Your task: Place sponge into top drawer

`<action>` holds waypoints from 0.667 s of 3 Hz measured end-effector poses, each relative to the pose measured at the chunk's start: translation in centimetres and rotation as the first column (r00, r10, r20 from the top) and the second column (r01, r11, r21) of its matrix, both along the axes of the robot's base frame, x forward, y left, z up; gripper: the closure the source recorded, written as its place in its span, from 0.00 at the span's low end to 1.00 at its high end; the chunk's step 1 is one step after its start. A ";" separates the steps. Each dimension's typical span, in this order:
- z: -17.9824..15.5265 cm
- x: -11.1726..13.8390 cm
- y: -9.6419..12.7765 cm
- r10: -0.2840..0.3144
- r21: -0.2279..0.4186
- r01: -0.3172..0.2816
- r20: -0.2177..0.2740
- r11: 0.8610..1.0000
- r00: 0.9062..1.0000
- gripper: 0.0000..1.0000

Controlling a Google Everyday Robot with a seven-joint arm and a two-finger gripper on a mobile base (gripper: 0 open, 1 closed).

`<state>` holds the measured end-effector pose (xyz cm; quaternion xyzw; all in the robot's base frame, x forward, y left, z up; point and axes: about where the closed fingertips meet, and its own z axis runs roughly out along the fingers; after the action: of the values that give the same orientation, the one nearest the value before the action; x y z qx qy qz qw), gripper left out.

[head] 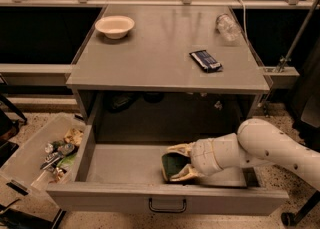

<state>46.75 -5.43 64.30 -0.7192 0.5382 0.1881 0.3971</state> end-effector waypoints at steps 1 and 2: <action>0.0 0.0 0.0 0.000 0.000 0.000 0.000 1.000 1.000 0.13; 0.0 0.0 0.1 0.002 0.000 -0.002 -0.001 1.000 1.000 0.00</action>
Offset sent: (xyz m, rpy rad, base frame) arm 0.0000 0.0000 0.0000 0.0000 0.0000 0.0000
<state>46.72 -5.36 64.27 -0.7195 0.5377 0.1887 0.3969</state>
